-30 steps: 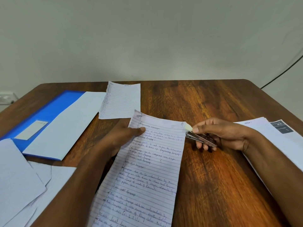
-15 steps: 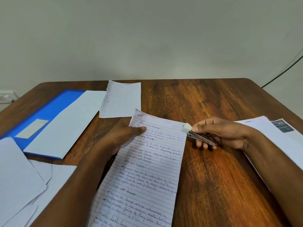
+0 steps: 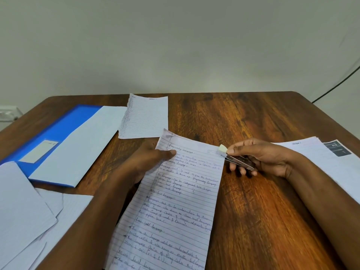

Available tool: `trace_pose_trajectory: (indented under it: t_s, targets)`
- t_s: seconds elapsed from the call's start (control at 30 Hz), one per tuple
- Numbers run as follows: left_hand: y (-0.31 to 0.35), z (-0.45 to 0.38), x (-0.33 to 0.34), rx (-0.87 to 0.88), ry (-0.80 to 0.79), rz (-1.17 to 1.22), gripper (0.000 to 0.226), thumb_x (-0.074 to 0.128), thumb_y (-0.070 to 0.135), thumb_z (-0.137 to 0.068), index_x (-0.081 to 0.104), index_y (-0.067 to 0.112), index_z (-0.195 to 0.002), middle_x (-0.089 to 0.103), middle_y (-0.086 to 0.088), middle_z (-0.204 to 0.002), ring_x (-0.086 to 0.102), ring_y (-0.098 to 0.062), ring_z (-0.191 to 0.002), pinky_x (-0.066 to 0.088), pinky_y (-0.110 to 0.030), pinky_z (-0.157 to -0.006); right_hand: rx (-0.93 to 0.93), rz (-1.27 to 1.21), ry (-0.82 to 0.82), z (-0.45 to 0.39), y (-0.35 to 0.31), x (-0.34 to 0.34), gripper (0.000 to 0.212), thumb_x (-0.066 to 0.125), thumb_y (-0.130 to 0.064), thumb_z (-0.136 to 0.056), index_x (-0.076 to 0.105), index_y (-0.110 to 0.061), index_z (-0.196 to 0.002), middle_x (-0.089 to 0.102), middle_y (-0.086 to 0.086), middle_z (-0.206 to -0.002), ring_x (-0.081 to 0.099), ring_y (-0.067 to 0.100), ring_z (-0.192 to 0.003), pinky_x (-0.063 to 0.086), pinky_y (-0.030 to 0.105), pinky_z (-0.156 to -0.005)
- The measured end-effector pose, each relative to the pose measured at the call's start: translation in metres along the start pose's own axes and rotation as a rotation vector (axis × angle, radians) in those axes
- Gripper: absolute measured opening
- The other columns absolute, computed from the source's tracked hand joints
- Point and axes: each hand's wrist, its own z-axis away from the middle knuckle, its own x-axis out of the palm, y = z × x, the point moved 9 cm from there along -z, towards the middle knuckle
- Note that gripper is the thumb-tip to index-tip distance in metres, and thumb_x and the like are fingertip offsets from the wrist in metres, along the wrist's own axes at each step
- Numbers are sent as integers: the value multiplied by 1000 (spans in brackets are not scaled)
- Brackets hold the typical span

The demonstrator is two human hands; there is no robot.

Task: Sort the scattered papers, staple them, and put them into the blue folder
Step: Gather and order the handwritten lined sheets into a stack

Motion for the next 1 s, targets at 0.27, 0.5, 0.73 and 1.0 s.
trace_pose_trajectory:
  t_s: [0.27, 0.5, 0.73, 1.0]
  targets:
    - [0, 0, 3, 3, -13, -16, 21, 67, 7, -100, 74, 14, -119, 80, 1, -115, 76, -16, -108, 56, -36, -99, -18, -25, 22, -4, 1, 0, 20, 70, -27, -92, 78, -10, -98, 72, 26, -93, 67, 20, -56, 42, 21, -37]
    - [1, 2, 3, 0, -10, -11, 19, 66, 7, -100, 74, 16, -115, 81, 2, -112, 76, -16, -107, 55, -36, -99, -19, -32, 39, -5, 1, 0, 18, 71, -26, -89, 78, -10, -94, 72, 25, -89, 67, 20, -55, 41, 21, -36]
    - [1, 2, 4, 3, -22, -4, 18, 64, 6, -101, 75, 14, -114, 81, 1, -110, 78, -15, -102, 57, -32, -90, -12, -27, 68, -6, 4, -2, 23, 68, -23, -90, 75, -4, -101, 73, 26, -91, 69, 19, -59, 45, 22, -39]
    - [1, 2, 3, -4, -22, -17, 20, 65, 8, -101, 74, 12, -118, 81, -1, -113, 77, -18, -106, 55, -41, -102, -20, -28, 101, -6, 2, -1, 29, 72, -22, -83, 75, 1, -102, 74, 25, -88, 68, 18, -58, 48, 22, -41]
